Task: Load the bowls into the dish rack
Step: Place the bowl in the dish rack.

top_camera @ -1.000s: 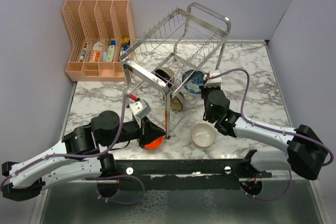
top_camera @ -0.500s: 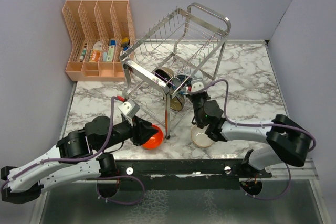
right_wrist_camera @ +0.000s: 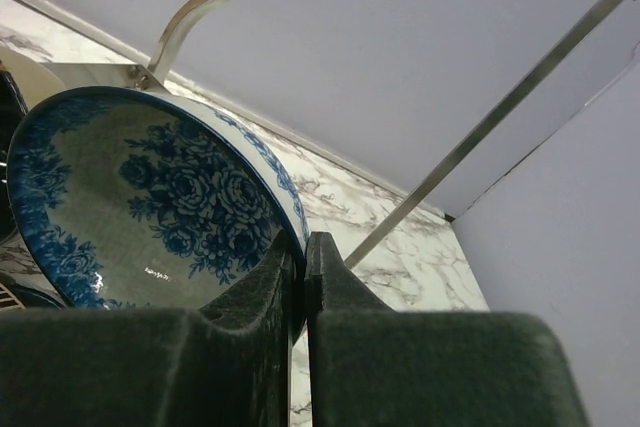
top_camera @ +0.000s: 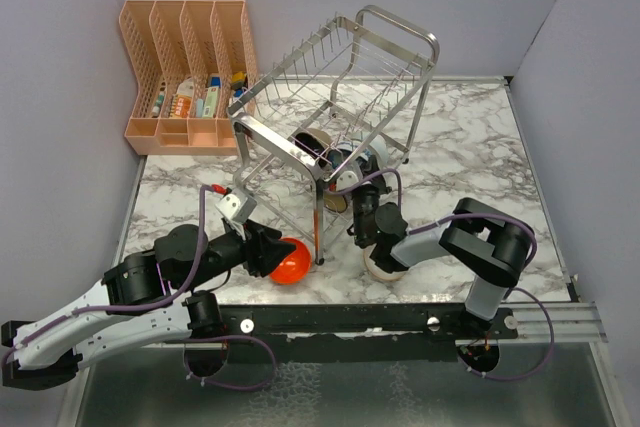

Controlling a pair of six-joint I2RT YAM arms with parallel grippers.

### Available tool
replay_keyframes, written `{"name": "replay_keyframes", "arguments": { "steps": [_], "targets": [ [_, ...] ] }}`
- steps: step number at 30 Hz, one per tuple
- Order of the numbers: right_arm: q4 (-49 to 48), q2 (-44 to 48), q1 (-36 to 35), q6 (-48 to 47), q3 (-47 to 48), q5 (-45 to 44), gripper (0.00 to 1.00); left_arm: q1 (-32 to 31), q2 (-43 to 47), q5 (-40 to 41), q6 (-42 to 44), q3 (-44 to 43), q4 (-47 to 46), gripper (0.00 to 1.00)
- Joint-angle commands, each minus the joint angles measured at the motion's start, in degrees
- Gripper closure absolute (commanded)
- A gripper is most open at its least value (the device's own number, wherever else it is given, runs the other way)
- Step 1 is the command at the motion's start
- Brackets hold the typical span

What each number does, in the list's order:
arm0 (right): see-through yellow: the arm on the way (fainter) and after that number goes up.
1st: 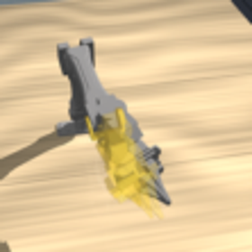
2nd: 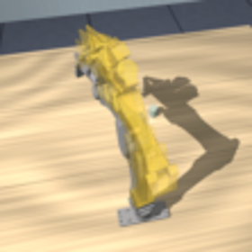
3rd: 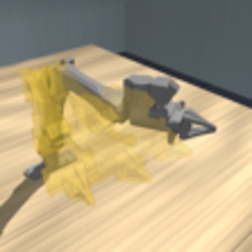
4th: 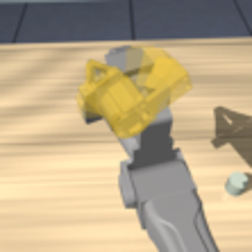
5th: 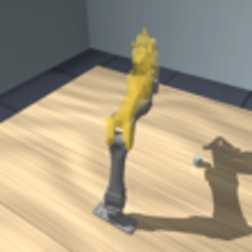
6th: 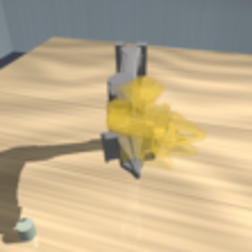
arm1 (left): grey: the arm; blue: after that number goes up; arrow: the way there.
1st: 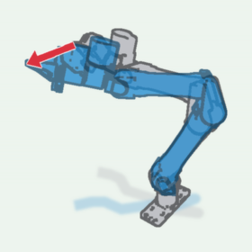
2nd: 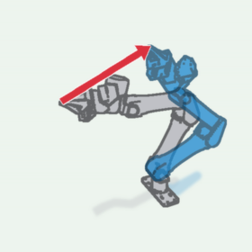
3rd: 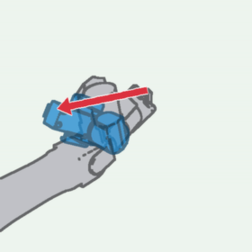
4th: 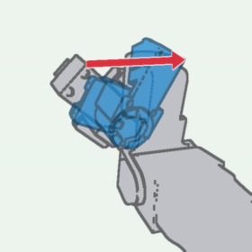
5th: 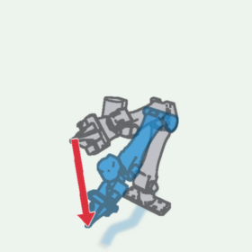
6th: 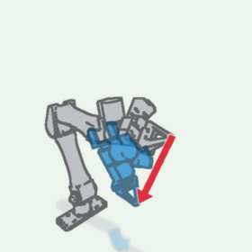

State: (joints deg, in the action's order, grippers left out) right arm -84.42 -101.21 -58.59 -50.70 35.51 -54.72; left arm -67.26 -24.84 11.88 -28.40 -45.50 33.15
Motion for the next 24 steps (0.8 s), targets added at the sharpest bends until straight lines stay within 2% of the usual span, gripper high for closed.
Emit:
{"name": "replay_keyframes", "arguments": {
  "steps": [1,6,12,22,24],
  "targets": [
    [-17.63,-3.01,-1.0,-3.76,0.04,0.55,0.99,-0.25,1.07,1.17,0.45,0.1,0.6,0.52],
    [-17.64,-6.3,-0.97,-9.3,0.65,1.19,0.99,-0.24,1.43,1.18,0.8,0.27,0.54,0.52],
    [-17.53,-5.43,-0.83,-8.83,-1.38,1.46,0.99,-0.24,1.7,1.39,0.5,0.52,0.65,0.52],
    [-17.68,-12.27,-0.75,-13.76,0.28,2.95,0.99,-0.28,0.9,1.4,0.26,0.74,-0.25,0.51],
    [-17.63,-12.79,-0.75,-13.07,0.79,2.67,0.94,-0.24,0.93,1.46,0.19,1.01,-0.4,0.51]
  ]
}}
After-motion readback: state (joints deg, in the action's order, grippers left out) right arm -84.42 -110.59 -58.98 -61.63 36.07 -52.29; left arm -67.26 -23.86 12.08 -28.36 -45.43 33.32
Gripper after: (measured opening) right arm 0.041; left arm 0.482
